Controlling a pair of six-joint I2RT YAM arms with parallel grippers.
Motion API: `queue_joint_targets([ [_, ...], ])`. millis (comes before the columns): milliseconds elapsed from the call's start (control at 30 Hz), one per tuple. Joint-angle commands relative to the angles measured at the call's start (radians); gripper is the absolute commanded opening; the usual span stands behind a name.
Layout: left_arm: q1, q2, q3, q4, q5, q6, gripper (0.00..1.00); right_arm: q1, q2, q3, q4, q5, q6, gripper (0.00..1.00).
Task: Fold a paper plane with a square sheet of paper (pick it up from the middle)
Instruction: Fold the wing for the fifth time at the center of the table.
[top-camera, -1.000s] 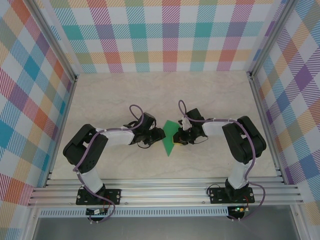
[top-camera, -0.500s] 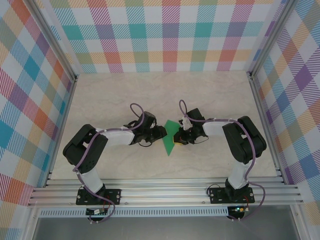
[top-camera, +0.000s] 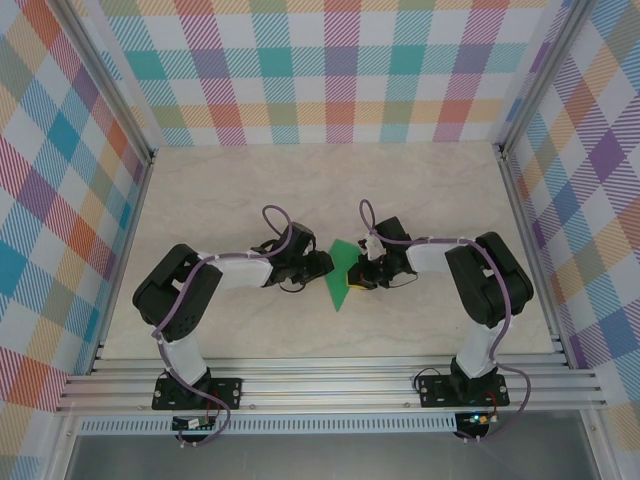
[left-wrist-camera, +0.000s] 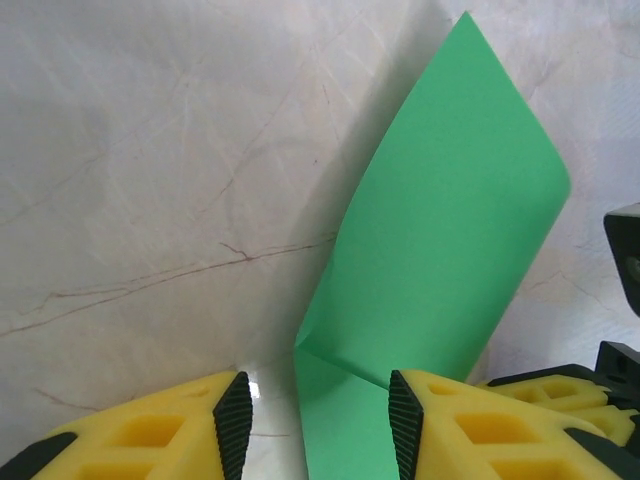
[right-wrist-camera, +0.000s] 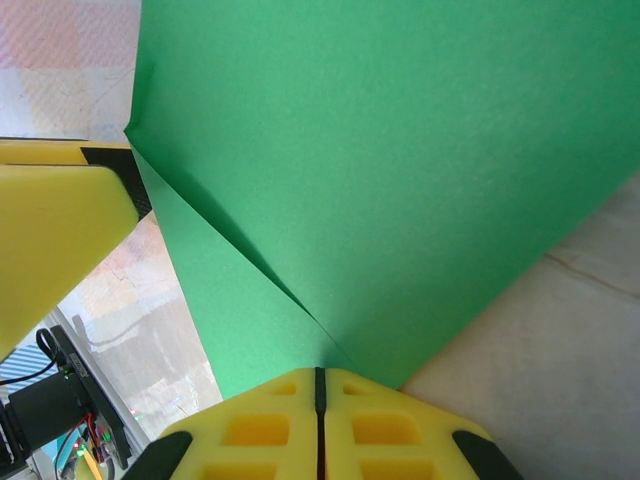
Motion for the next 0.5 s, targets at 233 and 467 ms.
queue_joint_targets([
  [233, -0.006, 0.027, 0.023, 0.067, 0.043, 0.005, 0.37, -0.011, 0.014, -0.024, 0.022, -0.013, 0.000, 0.07],
  [467, -0.008, 0.029, 0.031, 0.057, 0.039, 0.009, 0.37, -0.012, 0.022, -0.022, 0.029, -0.024, 0.003, 0.07],
])
